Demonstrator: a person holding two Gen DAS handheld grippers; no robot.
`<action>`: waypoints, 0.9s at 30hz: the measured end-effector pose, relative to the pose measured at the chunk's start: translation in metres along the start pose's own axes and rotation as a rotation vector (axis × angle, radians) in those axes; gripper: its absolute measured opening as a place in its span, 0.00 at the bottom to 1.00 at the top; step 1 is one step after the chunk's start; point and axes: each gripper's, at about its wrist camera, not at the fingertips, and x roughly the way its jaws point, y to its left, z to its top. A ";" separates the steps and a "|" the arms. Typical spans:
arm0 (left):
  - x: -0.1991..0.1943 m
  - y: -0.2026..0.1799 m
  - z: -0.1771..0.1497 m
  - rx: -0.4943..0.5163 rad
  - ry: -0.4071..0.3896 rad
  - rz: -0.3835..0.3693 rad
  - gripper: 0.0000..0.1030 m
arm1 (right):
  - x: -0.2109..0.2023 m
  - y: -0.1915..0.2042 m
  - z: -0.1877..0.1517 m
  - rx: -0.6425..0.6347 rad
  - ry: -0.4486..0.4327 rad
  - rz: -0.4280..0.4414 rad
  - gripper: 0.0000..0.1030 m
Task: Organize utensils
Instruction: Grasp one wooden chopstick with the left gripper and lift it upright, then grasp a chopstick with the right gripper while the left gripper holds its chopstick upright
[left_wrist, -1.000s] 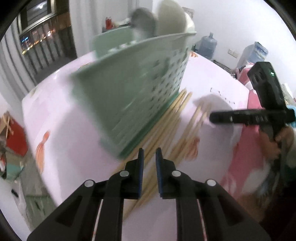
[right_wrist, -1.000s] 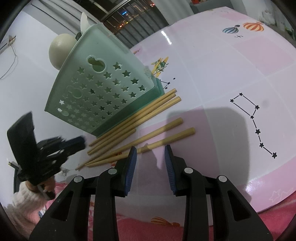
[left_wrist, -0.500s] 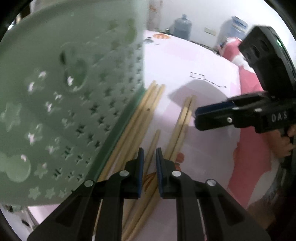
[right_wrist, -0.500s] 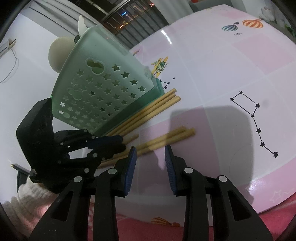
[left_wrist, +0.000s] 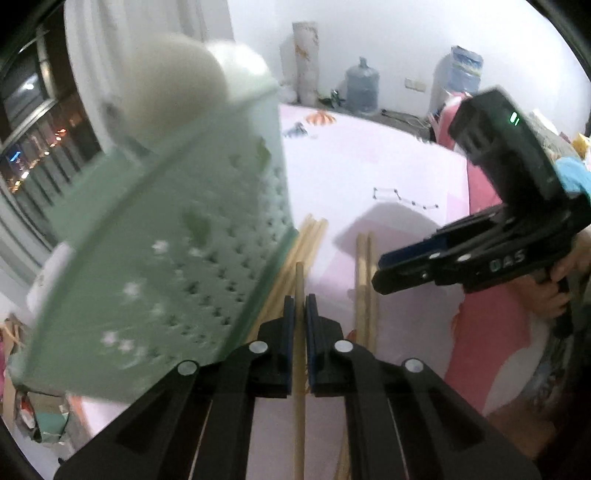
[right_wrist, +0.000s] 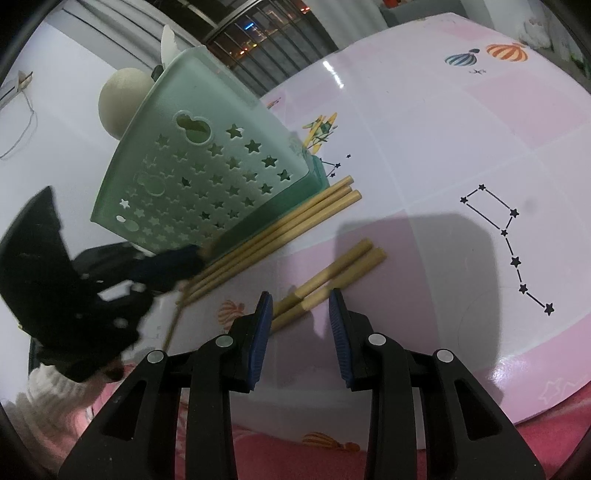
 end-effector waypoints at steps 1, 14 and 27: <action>-0.007 0.001 -0.002 -0.007 -0.012 0.013 0.05 | 0.000 0.001 0.000 -0.003 0.000 -0.003 0.30; -0.122 0.035 -0.035 -0.263 -0.177 0.169 0.05 | -0.004 0.006 0.007 -0.015 -0.007 -0.116 0.32; -0.134 0.025 -0.051 -0.246 -0.218 0.172 0.05 | 0.021 0.034 0.026 -0.173 0.022 -0.438 0.26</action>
